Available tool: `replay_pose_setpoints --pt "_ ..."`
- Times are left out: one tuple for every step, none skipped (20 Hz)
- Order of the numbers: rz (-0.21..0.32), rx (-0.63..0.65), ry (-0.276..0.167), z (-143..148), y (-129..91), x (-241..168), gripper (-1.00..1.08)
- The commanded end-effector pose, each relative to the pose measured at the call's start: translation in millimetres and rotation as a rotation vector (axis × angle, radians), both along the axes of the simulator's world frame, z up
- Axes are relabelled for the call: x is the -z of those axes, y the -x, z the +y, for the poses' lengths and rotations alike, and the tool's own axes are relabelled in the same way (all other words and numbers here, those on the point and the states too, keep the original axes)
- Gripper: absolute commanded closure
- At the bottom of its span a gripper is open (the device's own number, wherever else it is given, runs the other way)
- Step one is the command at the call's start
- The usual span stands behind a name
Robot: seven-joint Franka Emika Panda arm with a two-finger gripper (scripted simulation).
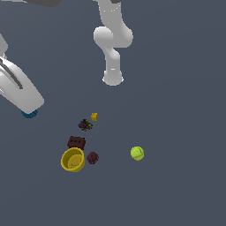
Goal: Pick up a designated object from a clutter of objects.
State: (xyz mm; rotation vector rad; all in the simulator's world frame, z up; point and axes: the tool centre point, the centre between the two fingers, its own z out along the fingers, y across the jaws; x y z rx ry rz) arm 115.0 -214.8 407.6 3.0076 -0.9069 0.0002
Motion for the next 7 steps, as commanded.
replay_pose_setpoints --pt "0.000 0.000 0.000 -1.5 -1.6 -3.1 1.08" --pt "0.000 0.000 0.000 -1.8 -2.0 -3.7 1.08" --pt "0.000 0.000 0.000 -2.1 -2.4 -4.2 1.08" --pt "0.000 0.000 0.000 -2.3 -2.6 -4.6 1.08" --pt "0.000 0.000 0.000 -2.3 -2.8 -4.7 1.08" --pt "0.000 0.000 0.000 -2.4 -2.9 -4.8 1.08" --pt "0.000 0.000 0.000 -2.7 -2.9 -4.7 1.08"
